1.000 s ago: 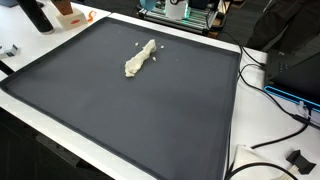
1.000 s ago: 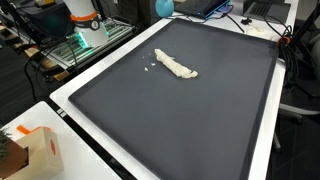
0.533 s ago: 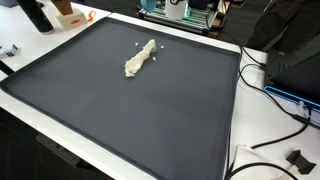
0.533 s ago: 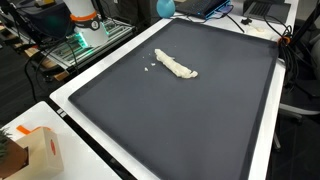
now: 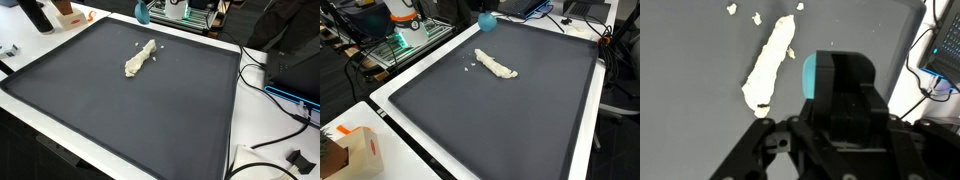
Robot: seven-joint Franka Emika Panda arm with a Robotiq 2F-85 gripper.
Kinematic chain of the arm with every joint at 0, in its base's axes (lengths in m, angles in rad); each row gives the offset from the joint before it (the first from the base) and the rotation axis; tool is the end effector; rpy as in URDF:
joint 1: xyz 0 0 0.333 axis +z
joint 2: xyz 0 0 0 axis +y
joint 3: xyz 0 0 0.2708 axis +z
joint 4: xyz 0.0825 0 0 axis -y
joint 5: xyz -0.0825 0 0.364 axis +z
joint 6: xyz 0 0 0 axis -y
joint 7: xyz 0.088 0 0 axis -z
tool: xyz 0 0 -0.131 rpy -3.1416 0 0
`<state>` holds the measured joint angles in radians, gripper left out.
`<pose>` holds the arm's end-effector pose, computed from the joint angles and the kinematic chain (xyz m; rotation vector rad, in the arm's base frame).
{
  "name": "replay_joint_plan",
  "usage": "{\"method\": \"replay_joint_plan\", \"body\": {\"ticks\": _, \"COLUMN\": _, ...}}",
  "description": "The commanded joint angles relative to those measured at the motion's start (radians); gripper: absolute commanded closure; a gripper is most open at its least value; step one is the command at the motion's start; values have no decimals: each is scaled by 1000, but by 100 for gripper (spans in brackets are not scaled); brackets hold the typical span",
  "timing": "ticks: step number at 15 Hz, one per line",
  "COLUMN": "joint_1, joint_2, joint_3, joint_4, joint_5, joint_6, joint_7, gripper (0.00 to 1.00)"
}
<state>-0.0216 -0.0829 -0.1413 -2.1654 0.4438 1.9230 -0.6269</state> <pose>0.4880 -0.0401 0.3680 -2.6724 -0.3712 -0.0177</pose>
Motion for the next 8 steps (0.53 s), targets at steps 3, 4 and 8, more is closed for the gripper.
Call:
{"method": "replay_joint_plan", "body": {"ticks": 3, "joint_1": -79, "joint_2": 158, "joint_3": -34, "joint_4": 55, "joint_5": 221, "joint_6": -126, "joint_7": -383, "gripper": 75}}
{"method": "replay_joint_plan", "body": {"ticks": 4, "joint_1": -98, "joint_2": 189, "joint_3": -33, "joint_4": 68, "joint_5": 252, "joint_6": -162, "joint_7": -435, "gripper": 75}}
{"method": "replay_joint_plan", "body": {"ticks": 8, "joint_1": -168, "joint_2": 309, "joint_3": -23, "joint_4": 125, "joint_5": 349, "joint_6": -327, "joint_7": -563, "gripper": 75}}
